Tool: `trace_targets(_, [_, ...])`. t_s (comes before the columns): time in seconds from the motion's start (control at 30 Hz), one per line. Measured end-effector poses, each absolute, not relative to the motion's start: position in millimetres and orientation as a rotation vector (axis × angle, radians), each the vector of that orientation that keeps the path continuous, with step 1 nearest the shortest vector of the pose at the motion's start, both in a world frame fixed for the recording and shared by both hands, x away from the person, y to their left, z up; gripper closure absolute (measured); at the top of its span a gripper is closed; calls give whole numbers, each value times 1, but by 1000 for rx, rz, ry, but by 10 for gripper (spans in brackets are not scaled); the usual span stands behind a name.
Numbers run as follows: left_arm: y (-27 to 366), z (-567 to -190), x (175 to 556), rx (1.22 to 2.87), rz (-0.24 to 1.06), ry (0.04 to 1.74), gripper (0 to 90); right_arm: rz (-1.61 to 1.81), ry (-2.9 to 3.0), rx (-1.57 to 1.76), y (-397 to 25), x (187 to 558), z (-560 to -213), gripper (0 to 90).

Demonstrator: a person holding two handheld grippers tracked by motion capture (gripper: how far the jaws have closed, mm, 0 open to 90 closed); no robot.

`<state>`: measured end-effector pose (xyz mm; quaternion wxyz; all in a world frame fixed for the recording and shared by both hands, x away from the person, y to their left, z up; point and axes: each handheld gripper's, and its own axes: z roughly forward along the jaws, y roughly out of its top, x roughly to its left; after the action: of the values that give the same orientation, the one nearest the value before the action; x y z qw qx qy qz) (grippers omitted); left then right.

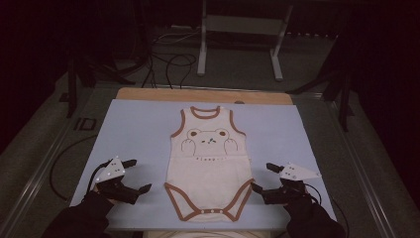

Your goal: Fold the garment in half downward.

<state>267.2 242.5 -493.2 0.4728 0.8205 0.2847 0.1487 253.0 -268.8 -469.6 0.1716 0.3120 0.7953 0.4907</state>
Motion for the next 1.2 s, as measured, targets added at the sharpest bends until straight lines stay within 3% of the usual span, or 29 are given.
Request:
trace_targets(0.7, [234,-467,291,2042,367,642,0,1415,2199,820,-262,280,-424,101])
trace_targets(1.2, [219,-455,320,2082,346,642,0,1383,2241,800,-253,309,-418,101])
